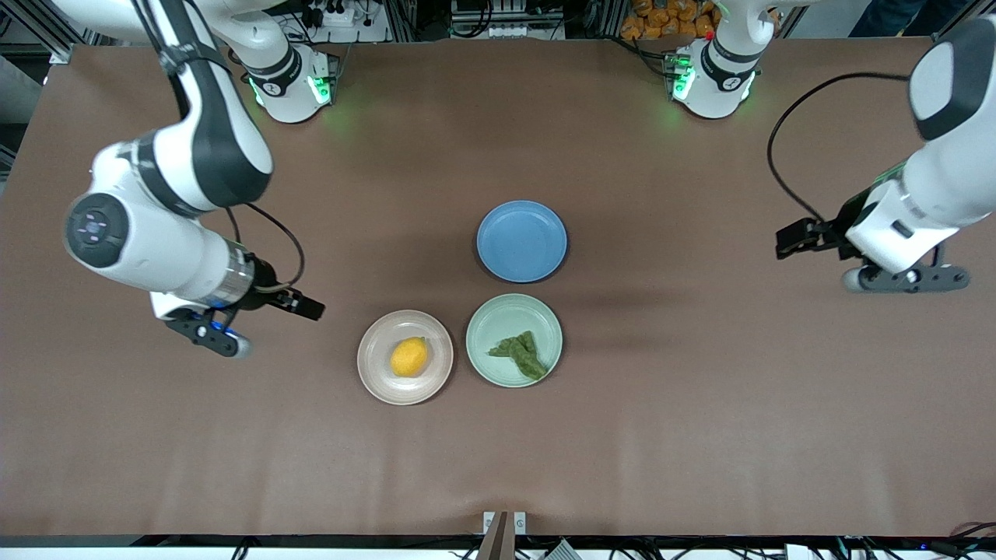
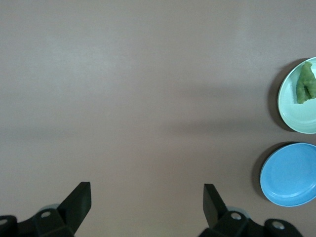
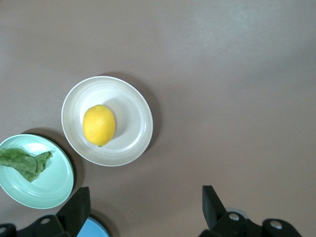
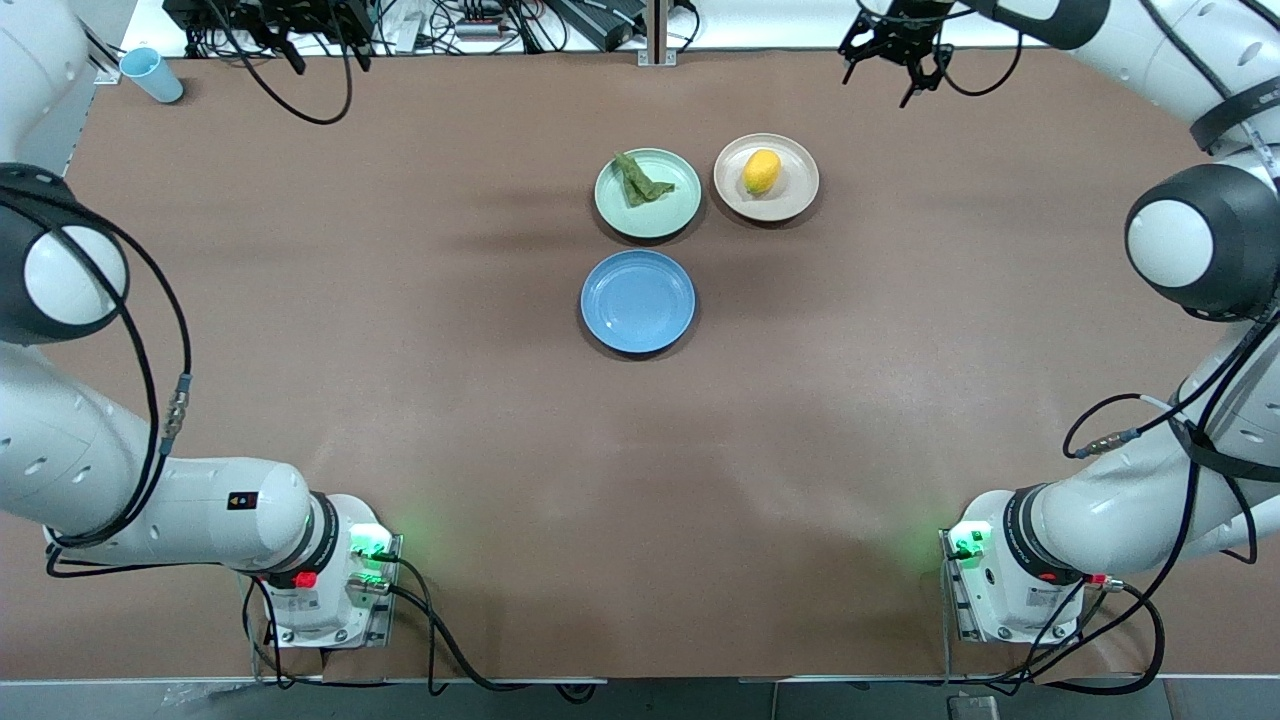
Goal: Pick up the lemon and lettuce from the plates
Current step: 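Move the right gripper toward the lemon while the left gripper approaches the lettuce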
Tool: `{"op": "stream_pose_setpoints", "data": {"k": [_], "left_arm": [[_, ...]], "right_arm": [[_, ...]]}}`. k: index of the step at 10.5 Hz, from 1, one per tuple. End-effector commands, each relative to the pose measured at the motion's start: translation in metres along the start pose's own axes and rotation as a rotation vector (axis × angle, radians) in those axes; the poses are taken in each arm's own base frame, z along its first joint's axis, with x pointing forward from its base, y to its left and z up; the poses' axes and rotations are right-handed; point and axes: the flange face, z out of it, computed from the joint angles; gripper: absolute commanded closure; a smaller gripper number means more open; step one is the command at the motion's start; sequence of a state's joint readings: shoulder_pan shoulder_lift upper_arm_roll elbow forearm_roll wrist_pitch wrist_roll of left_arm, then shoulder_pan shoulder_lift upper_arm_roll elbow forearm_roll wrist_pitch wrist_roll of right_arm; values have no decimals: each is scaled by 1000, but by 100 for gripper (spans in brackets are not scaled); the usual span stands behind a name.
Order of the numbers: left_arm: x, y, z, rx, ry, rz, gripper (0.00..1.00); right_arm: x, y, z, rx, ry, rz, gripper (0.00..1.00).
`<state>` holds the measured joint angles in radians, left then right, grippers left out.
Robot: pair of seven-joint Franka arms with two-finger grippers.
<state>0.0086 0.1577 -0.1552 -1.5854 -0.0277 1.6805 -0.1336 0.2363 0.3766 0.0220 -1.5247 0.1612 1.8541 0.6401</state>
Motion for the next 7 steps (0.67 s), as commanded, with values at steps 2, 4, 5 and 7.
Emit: {"op": "stream_pose_setpoints", "data": {"k": [2,4,5,7], "left_arm": [[24,33,46,-3,-7,59,0],[34,56,80,-15,-31,80,0],[39,66,97,-21,-39,94,0],[47,82,120,-69,-39,75,0]], "right_arm": [[4,-13,14,15,22,3,0],[6,-25,36,25,32,-8,0],[4,-37,53,30,43,-22,0],[12,-51,96,42,73,-36,0]]}}
